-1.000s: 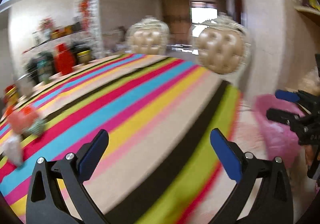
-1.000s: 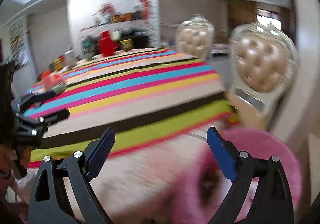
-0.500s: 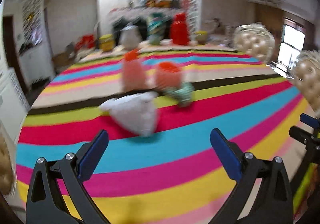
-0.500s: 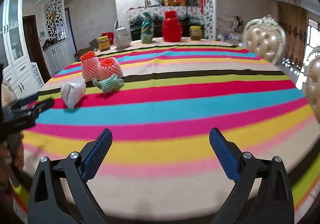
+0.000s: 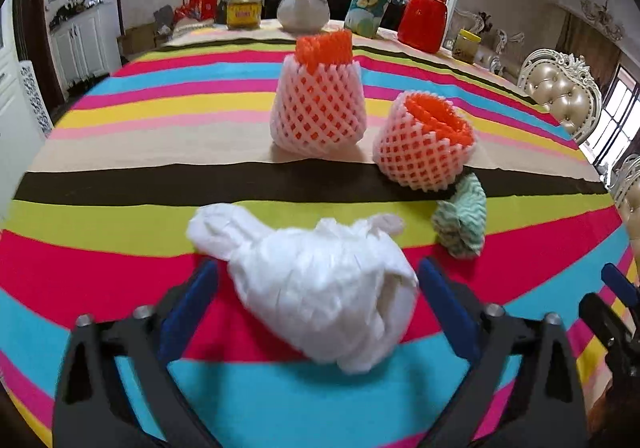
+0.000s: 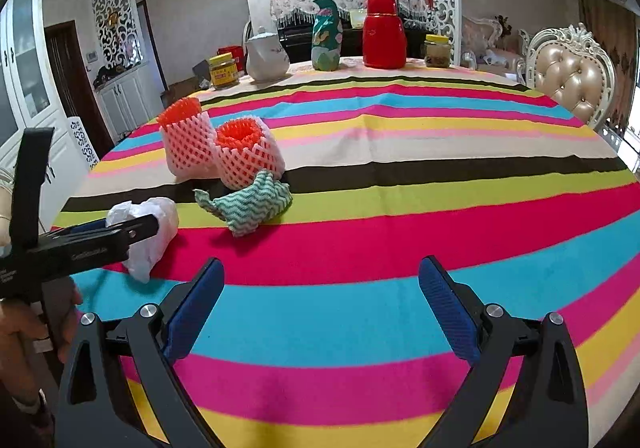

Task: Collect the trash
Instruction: 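Grasp the white plastic bag with left tool while right tool grasps an orange foam fruit net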

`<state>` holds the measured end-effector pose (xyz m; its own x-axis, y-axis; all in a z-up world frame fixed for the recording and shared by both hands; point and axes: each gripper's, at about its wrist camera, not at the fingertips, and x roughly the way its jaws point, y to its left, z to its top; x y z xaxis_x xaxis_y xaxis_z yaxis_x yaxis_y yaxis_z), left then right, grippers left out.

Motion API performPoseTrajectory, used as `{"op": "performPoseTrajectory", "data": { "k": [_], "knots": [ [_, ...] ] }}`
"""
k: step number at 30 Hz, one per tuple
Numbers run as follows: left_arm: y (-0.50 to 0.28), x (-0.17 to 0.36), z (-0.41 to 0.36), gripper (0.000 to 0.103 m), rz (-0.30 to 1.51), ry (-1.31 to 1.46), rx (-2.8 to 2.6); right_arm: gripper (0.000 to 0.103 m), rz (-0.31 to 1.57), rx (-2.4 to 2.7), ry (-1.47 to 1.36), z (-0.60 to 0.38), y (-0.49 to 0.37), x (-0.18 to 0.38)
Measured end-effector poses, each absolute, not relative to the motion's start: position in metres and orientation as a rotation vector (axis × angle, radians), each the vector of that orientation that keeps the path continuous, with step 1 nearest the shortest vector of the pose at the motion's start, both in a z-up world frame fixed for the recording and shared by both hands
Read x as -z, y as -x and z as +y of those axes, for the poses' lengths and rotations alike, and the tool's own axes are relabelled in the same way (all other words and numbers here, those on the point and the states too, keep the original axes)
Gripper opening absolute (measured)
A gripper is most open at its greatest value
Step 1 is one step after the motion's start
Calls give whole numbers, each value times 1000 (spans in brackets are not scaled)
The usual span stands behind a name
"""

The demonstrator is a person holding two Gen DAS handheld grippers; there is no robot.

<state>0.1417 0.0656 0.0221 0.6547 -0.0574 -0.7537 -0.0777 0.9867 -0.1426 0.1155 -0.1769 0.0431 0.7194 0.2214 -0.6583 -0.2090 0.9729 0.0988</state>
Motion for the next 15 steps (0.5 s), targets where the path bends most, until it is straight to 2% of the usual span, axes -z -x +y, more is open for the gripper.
{"op": "performPoseTrajectory", "data": {
  "k": [1,3,7,15],
  "knots": [
    [-144,-20,67,55,857,182,31,92,735,-240,-14,-175,-120,-41],
    [-140,-21,73,44,807,197,55,92,748,-248,1,-168,-128,-36],
    [-126,-37,86,42,641,122,-21,92,766,-269,22,-146,-155,-27],
    [-123,-42,121,42,559,232,-102,92,772,-357,33,-86,-228,-34]
  ]
}}
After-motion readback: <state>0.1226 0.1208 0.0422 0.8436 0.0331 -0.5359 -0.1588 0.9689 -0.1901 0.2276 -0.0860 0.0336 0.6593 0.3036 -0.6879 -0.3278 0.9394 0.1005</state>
